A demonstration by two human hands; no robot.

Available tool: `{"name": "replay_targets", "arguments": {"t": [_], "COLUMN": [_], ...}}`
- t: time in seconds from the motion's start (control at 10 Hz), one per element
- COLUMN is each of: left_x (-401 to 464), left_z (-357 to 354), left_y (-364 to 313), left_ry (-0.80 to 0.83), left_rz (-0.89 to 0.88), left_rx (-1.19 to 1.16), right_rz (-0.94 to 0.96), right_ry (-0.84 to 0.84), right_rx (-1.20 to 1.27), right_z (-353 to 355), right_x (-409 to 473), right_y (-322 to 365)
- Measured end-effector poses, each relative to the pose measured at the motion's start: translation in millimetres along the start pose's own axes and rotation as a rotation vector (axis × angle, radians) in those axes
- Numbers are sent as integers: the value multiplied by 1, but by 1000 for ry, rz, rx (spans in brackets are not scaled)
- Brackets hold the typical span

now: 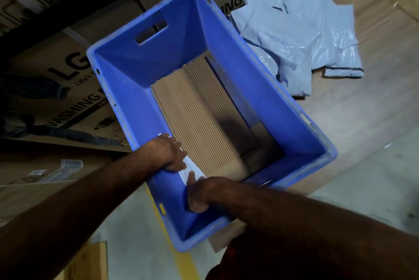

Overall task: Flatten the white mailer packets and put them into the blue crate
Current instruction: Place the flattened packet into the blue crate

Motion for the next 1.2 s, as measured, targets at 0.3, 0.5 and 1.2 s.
{"name": "replay_targets", "arguments": {"t": [0.3, 0.5, 1.2], "left_x": [-24, -64, -93], "left_z": [18, 46, 271], "left_y": [26, 45, 0], "left_ry": [-347, -847, -1065], "left_rz": [267, 524, 834], "left_rx": [-142, -370, -783], "right_rz": [68, 418, 565], "right_ry": [-37, -510, -1002], "right_rx": [-325, -368, -556], "right_z": [57, 126, 357], "right_x": [-41, -76, -136], "right_y": [-4, -3, -116]}}
Point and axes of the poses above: each hand's wrist, its own x-axis towards the middle knuckle, its own z-axis out of the back of the hand, y = z × x, the point moved 5 cm from there along x, towards the middle knuckle, and after that the axes turned 14 degrees about x, right-handed, at the moved point
